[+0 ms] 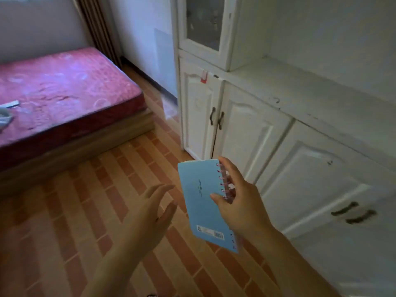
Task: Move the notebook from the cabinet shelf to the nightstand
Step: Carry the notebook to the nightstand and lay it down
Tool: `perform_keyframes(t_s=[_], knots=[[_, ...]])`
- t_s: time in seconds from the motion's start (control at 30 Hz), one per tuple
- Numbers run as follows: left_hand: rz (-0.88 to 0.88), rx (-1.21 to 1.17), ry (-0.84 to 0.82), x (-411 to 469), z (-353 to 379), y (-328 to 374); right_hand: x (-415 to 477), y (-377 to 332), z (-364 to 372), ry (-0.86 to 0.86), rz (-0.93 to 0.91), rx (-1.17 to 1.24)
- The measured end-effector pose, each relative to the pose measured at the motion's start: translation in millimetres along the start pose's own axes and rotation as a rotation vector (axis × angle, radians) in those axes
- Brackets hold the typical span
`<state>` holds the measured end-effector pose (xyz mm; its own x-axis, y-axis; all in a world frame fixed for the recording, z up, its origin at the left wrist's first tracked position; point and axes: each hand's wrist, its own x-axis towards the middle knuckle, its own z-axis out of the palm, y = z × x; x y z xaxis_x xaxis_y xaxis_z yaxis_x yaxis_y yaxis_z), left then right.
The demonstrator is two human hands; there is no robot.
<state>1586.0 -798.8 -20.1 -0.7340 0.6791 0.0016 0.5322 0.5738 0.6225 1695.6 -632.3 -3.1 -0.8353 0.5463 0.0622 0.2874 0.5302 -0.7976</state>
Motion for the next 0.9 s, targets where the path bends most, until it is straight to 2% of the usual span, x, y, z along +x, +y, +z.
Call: perform_keyframes(t_s=[0.17,0.3,0.5,0.67,0.9], knots=[[-0.089,0.009,0.142,-9.2,-68.4,-93.5,50.5,-65.2,91.9,-0.119,-0.175,0.005],[-0.188,-0.005,0.261,-20.9,-112.2,-150.4,79.9,-112.5,155.0,-0.248,-0.24,0.062],[-0.33,-0.04,0.342,-23.7,-153.0,-220.1,125.5,-161.9,229.7,-0.42,-0.34,0.041],[-0.441,-0.027,0.393,6.8,-189.3,-273.1,182.9,-193.7,299.0,-0.525,-0.383,0.039],[-0.545,0.041,0.456,74.2,-264.5,-342.6,285.1,-263.6,395.0,-0.633,-0.547,0.049]])
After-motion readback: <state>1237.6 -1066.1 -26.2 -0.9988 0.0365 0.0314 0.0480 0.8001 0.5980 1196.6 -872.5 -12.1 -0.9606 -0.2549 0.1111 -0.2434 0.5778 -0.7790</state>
